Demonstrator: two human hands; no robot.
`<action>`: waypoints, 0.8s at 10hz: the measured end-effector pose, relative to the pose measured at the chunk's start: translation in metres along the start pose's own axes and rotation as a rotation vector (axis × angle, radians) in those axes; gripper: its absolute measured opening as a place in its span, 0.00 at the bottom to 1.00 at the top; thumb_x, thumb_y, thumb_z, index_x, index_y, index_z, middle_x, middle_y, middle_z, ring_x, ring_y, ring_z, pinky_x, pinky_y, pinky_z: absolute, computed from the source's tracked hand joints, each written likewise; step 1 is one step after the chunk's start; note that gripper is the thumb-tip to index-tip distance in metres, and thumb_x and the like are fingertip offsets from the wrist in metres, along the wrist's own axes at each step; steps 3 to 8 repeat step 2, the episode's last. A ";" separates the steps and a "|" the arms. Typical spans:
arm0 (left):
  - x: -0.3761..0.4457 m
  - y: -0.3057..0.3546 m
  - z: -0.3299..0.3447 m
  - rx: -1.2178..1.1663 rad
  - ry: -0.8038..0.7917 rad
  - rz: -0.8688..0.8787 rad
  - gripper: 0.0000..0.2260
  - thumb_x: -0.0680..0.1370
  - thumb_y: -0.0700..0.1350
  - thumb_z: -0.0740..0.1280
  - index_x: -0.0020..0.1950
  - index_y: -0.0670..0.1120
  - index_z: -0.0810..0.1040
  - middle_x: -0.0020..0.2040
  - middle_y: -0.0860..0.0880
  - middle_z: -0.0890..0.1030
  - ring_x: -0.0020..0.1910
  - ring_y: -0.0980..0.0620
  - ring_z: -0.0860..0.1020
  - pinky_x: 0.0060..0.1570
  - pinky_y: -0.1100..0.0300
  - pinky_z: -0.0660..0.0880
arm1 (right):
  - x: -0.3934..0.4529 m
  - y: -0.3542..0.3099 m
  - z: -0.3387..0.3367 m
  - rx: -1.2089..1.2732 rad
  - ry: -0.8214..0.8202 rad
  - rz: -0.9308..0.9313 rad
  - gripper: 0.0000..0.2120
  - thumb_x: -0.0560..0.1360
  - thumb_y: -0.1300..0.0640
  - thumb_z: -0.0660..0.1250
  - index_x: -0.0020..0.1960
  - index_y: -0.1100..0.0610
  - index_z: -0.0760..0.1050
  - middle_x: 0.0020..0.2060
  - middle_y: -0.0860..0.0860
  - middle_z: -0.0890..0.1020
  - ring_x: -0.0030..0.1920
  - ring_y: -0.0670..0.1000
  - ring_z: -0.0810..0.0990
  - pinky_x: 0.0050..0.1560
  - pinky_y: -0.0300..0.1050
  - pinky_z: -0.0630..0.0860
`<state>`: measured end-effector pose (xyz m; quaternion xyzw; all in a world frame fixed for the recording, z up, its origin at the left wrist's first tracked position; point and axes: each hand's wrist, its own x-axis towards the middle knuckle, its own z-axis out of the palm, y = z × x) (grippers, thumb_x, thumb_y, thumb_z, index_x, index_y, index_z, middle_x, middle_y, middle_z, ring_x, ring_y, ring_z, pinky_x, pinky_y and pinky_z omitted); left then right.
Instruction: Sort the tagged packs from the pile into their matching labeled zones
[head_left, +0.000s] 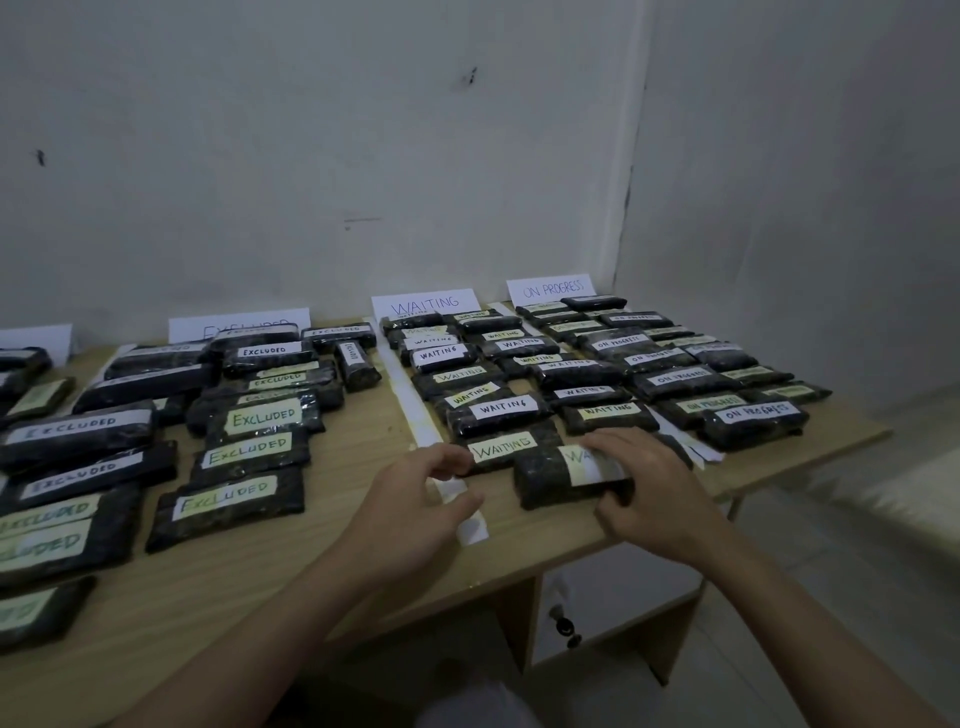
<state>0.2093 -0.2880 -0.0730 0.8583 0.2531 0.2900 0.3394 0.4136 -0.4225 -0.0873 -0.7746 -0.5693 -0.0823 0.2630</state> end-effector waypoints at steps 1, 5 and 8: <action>-0.002 -0.007 -0.006 0.025 -0.008 -0.003 0.13 0.74 0.46 0.68 0.59 0.52 0.75 0.55 0.57 0.77 0.55 0.63 0.73 0.49 0.66 0.70 | 0.002 0.001 -0.001 -0.038 -0.049 -0.012 0.29 0.64 0.57 0.63 0.66 0.57 0.71 0.63 0.50 0.75 0.65 0.49 0.70 0.71 0.42 0.55; -0.005 -0.013 -0.014 0.047 -0.012 -0.020 0.14 0.75 0.46 0.68 0.59 0.53 0.74 0.54 0.59 0.76 0.54 0.65 0.72 0.47 0.69 0.70 | 0.002 -0.008 -0.002 -0.081 -0.072 -0.015 0.34 0.63 0.53 0.58 0.70 0.55 0.67 0.67 0.48 0.70 0.69 0.45 0.64 0.72 0.41 0.42; -0.005 -0.013 -0.014 0.047 -0.012 -0.020 0.14 0.75 0.46 0.68 0.59 0.53 0.74 0.54 0.59 0.76 0.54 0.65 0.72 0.47 0.69 0.70 | 0.002 -0.008 -0.002 -0.081 -0.072 -0.015 0.34 0.63 0.53 0.58 0.70 0.55 0.67 0.67 0.48 0.70 0.69 0.45 0.64 0.72 0.41 0.42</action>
